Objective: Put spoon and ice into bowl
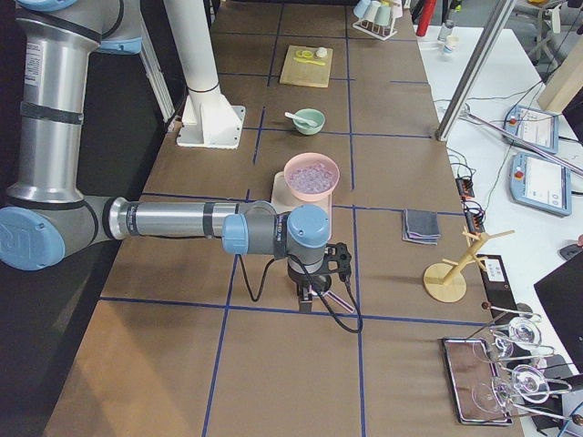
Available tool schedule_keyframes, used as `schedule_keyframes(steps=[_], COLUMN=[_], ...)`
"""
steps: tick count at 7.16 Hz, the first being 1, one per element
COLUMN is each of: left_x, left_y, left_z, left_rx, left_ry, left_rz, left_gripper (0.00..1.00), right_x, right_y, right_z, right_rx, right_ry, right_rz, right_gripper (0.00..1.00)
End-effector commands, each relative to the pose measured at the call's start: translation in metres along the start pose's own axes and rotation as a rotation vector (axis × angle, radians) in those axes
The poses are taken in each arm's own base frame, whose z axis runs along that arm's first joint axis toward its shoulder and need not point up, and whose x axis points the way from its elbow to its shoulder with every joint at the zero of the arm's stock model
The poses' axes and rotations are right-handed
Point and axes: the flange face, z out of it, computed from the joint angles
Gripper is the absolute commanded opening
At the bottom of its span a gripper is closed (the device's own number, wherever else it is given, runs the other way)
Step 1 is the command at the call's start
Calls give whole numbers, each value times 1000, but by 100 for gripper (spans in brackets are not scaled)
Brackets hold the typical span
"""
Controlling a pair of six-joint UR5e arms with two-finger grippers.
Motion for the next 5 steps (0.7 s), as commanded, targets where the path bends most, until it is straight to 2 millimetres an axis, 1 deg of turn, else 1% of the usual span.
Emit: schedule_keyframes(steps=[1, 5], left_x=[1, 0], left_y=[-1, 0], left_z=[-1, 1], left_rx=[2, -2], left_ry=[0, 0], left_rz=[2, 0], left_gripper=[100, 100], right_x=[0, 3], right_y=[-1, 1], right_z=[0, 3], right_rx=[0, -7], right_ry=[-1, -2], right_rz=[0, 10], right_gripper=[100, 100])
